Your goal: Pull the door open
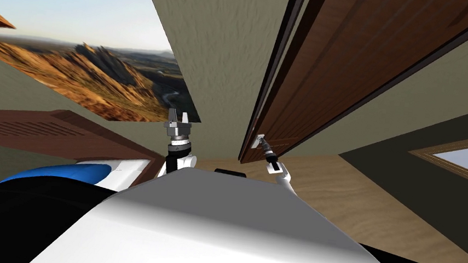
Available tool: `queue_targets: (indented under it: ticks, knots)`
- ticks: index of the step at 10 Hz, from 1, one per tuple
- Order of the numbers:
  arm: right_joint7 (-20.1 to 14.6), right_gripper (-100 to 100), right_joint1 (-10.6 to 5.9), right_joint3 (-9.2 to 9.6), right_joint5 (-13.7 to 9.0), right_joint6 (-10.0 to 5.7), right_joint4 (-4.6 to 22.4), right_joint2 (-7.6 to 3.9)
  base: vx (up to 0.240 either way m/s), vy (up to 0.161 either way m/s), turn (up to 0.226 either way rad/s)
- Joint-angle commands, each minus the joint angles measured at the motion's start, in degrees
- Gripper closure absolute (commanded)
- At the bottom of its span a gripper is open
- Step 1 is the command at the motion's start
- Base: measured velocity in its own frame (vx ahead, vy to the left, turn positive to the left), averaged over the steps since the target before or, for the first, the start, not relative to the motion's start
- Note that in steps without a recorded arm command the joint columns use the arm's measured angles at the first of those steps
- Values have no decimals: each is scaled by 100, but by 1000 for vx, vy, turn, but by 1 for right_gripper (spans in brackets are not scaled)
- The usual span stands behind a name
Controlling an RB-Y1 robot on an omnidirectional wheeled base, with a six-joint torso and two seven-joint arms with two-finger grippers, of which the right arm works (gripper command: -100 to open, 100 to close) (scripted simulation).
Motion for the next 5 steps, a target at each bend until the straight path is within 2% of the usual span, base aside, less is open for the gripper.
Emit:
queue_targets:
  ticks: [1,2,4,5]
  knots:
    - [-286,100,-12,35,-129,40,3,78,-76,-64,91]
    - [-357,100,-12,35,-129,40,3,78,-56,-47,55]
    - [-716,100,-38,37,-315,109,-1,147,-74,-64,89]
    - [-806,100,-38,37,-315,109,-1,147,-71,-48,50]
